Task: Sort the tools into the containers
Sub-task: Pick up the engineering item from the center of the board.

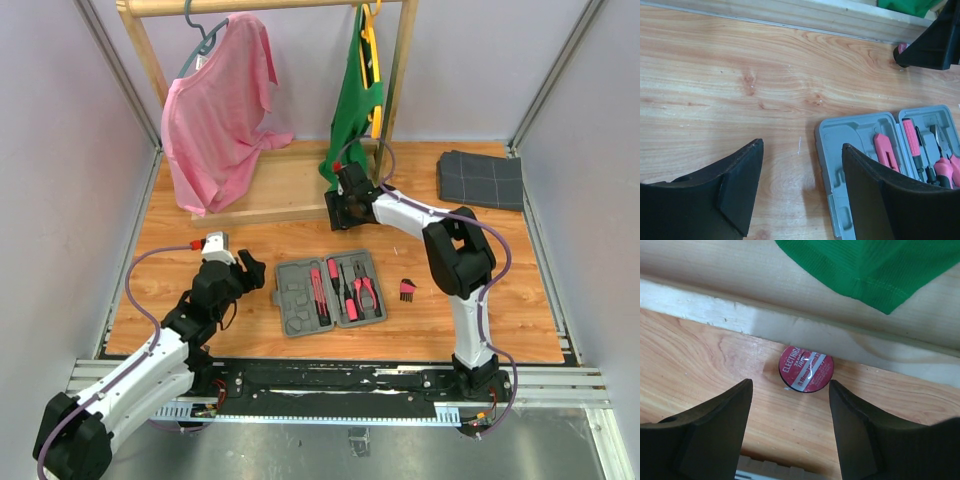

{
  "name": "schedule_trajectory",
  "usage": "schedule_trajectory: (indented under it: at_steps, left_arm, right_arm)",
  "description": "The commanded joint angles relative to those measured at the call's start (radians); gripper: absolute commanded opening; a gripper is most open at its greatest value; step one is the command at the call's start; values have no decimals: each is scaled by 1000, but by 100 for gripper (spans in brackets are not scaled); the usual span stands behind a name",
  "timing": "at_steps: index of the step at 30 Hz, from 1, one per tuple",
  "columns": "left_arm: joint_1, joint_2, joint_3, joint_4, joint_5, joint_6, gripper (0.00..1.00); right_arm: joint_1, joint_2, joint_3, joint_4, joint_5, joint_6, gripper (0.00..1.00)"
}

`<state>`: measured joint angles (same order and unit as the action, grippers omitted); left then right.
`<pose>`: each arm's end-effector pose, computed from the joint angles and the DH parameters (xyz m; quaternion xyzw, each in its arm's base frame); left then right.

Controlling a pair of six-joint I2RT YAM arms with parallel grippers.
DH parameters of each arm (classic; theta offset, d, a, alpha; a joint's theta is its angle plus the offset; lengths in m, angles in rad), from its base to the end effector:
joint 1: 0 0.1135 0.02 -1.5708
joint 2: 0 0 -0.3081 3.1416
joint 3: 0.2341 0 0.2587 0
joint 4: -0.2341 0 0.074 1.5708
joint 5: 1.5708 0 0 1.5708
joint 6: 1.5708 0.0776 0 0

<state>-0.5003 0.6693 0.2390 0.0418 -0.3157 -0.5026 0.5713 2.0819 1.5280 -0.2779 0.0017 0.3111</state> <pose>0.1597 -0.0599 0.1983 -0.0885 0.8199 -0.1501 0.5454 0.4361 0.2802 0.1888 -0.1207 0.9247 0.1535 0.3269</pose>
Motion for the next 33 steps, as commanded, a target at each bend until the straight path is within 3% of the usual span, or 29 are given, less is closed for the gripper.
schedule_trajectory:
  at_steps: [1, 29, 33]
  left_arm:
    - [6, 22, -2, 46, 9, 17, 68]
    - [6, 15, -9, 55, 11, 19, 68]
    - [6, 15, -9, 55, 8, 19, 68]
  right_arm:
    - [26, 38, 56, -49, 61, 1, 63]
    - [30, 137, 147, -115, 130, -55, 60]
    - [31, 138, 142, -114, 150, -62, 55]
